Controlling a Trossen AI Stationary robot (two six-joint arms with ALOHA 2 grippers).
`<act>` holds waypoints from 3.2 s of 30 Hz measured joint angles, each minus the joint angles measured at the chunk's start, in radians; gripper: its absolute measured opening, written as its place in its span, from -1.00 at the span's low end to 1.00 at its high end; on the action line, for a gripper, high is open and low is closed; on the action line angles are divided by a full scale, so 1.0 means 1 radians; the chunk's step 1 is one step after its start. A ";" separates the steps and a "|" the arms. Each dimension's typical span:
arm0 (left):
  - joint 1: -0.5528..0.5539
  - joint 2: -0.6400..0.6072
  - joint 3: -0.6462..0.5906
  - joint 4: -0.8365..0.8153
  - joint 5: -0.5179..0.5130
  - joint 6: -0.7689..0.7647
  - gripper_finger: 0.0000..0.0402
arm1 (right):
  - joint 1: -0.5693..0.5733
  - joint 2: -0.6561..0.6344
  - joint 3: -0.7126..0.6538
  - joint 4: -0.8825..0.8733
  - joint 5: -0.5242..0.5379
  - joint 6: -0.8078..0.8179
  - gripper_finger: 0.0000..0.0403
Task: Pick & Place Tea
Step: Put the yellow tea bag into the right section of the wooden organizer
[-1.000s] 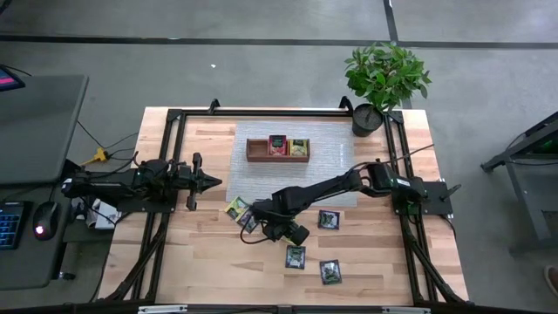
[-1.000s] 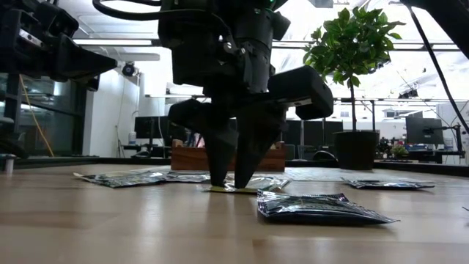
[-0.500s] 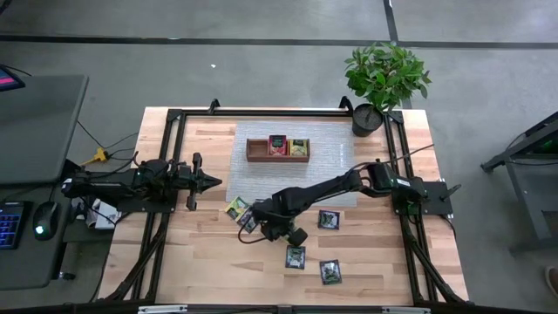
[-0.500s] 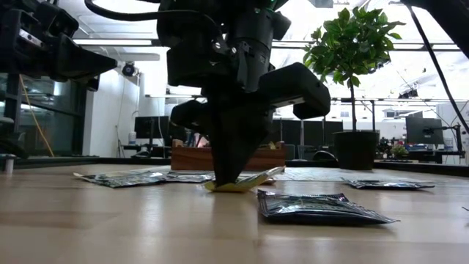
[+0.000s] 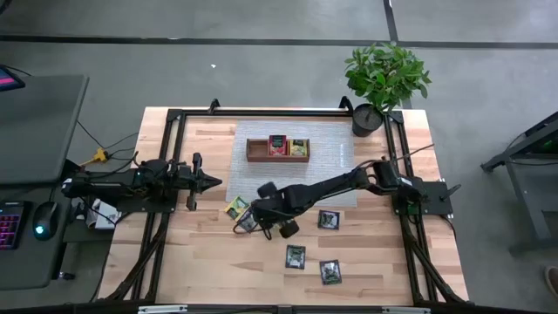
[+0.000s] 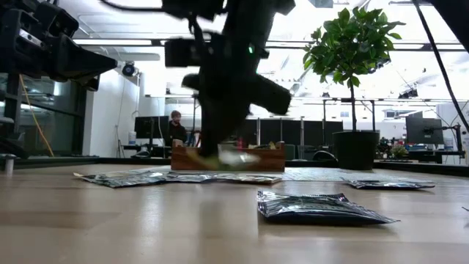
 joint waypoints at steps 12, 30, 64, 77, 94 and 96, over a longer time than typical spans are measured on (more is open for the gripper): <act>0.000 0.000 0.000 0.000 0.000 0.000 -1.00 | -0.070 -0.107 0.002 -0.088 0.366 0.402 -1.00; 0.000 0.000 0.000 0.000 0.000 0.000 -1.00 | -0.257 -0.138 0.004 -0.226 0.527 0.536 -1.00; 0.000 0.000 0.000 0.000 0.000 0.000 -1.00 | -0.425 -0.323 -0.403 0.245 0.410 0.185 -1.00; 0.000 0.000 0.000 0.000 0.000 0.000 -1.00 | -0.455 -0.293 -0.403 0.292 0.368 0.183 -1.00; 0.000 0.000 0.000 0.000 0.000 0.000 -1.00 | -0.462 -0.269 -0.403 0.273 0.327 0.194 -1.00; 0.000 0.000 0.000 0.000 0.000 0.000 -1.00 | -0.462 -0.269 -0.403 0.271 0.295 0.194 -1.00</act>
